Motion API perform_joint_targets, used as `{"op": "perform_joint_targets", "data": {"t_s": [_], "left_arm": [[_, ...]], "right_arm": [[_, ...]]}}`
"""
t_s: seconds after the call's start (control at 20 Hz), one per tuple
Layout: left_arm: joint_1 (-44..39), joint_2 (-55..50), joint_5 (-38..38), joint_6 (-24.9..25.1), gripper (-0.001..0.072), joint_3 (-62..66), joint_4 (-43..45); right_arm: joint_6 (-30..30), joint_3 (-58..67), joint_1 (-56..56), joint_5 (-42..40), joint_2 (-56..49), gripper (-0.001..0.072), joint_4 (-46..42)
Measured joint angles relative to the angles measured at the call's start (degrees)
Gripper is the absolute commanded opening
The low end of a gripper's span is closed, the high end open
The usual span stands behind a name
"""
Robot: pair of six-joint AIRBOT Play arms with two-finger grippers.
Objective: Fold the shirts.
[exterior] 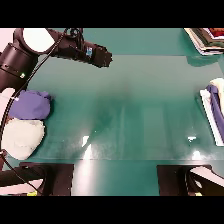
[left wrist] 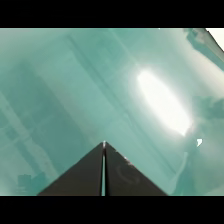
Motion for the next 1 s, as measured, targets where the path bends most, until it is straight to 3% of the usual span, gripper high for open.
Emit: {"op": "perform_joint_targets", "data": {"t_s": [0.25, 0.5, 0.65, 0.7, 0.75, 0.8, 1.0], "left_arm": [[0.0, 0.0, 0.0, 0.0, 0.0027, 0.0, 0.0], [0.0, 0.0, -0.8, 0.0, 0.0027, 0.0, -0.1], [0.0, 0.0, -0.5, 0.0, 0.0027, 0.0, -0.1], [0.0, 0.0, -0.2, 0.0, 0.0027, 0.0, -0.1], [0.0, 0.0, 0.3, 0.0, 0.0027, 0.0, -0.1], [0.0, 0.0, 0.9, 0.0, 0.0027, 0.0, -0.1], [0.0, 0.0, 2.5, 0.0, 0.0027, 0.0, -0.1]], "right_arm": [[0.1, -3.7, -1.2, -0.8, 1.9, 0.0488, 5.2], [0.0, -4.5, 14.0, -1.5, 2.2, 0.0483, 18.7], [0.0, -4.6, 28.1, -2.4, 2.3, 0.0332, 22.0], [0.0, -4.6, 32.6, -3.0, 2.3, 0.0236, 22.3], [0.0, -4.6, 37.1, -3.8, 2.3, 0.0078, 22.6], [-0.1, -4.6, 40.9, -4.7, 2.3, 0.0018, 22.6], [-0.5, -4.6, 52.6, -7.0, 2.3, 0.0018, 21.0]]}}
